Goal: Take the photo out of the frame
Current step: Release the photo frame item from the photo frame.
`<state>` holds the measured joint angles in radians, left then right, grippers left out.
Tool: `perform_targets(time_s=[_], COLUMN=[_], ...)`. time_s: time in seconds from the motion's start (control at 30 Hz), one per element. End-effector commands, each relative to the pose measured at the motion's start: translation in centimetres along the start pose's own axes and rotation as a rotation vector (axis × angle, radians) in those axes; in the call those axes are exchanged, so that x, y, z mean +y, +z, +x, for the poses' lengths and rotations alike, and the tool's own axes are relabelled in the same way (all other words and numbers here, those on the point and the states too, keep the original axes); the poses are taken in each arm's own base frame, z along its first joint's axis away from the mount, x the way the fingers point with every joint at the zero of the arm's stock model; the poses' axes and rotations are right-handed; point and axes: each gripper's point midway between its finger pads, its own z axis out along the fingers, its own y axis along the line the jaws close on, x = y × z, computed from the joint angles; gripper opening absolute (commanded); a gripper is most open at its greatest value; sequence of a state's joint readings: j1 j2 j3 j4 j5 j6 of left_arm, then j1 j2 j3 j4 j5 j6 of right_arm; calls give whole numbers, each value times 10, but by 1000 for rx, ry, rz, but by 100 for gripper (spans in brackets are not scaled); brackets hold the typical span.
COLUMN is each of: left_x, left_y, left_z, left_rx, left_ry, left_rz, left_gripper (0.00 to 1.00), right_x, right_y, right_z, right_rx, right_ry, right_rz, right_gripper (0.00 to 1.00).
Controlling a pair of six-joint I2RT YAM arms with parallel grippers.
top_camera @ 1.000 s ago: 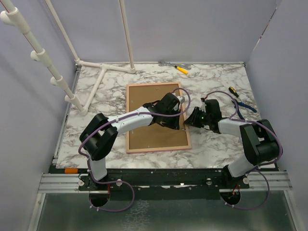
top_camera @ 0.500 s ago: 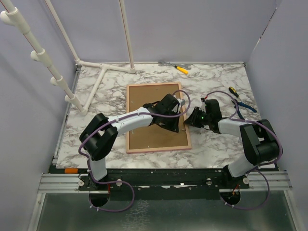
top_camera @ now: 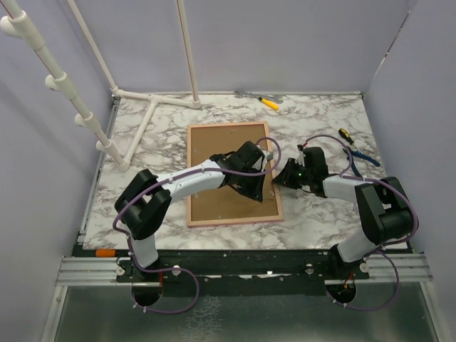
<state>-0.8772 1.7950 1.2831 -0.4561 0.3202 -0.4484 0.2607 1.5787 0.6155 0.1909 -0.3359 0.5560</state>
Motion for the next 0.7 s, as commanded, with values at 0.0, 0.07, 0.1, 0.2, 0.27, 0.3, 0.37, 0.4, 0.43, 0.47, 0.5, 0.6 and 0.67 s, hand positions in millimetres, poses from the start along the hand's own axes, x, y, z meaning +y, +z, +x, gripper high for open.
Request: perform_targets(time_s=[0.0, 0.07, 0.1, 0.2, 0.27, 0.3, 0.37, 0.4, 0.43, 0.47, 0.5, 0.6, 0.67], left_x=[22, 12, 4, -10, -14, -16, -19, -19, -19, -19, -18, -14, -11], left_y=[-17, -23, -27, -37, -40, -40, -39, -38, -36, -33, -30, -23, -20], left_z=[14, 6, 1, -9, -13, -14, -16, -16, -16, -16, -16, -16, -18], left_rx=[22, -20, -45, -106, -130, -137, -155, -156, -156, -152, -150, -142, -148], left_ry=[-60, -55, -53, -59, -75, -86, -103, -112, -124, -136, -147, -173, -186], left_rz=[-75, -20, 15, 86, 111, 125, 151, 159, 164, 166, 166, 151, 135], left_gripper=[0, 0, 0, 0, 0, 0, 0, 0, 0, 0, 0, 0, 0], right_x=[-15, -14, -14, -14, -13, -13, -13, -13, -13, -12, -12, -11, -11], right_y=[6, 6, 6, 6, 6, 6, 6, 6, 6, 6, 6, 6, 6], right_z=[-4, -5, -5, -5, -5, -5, -4, -4, -4, -4, -3, -5, -4], right_rx=[-22, -23, -23, -23, -23, -23, -20, -21, -20, -20, -20, -23, -23], right_ry=[-15, -16, -16, -16, -15, -15, -16, -16, -13, -14, -13, -14, -13], right_rz=[74, 71, 72, 70, 69, 67, 65, 64, 62, 61, 59, 57, 57], right_gripper=[26, 26, 26, 26, 26, 26, 26, 26, 26, 26, 26, 26, 26])
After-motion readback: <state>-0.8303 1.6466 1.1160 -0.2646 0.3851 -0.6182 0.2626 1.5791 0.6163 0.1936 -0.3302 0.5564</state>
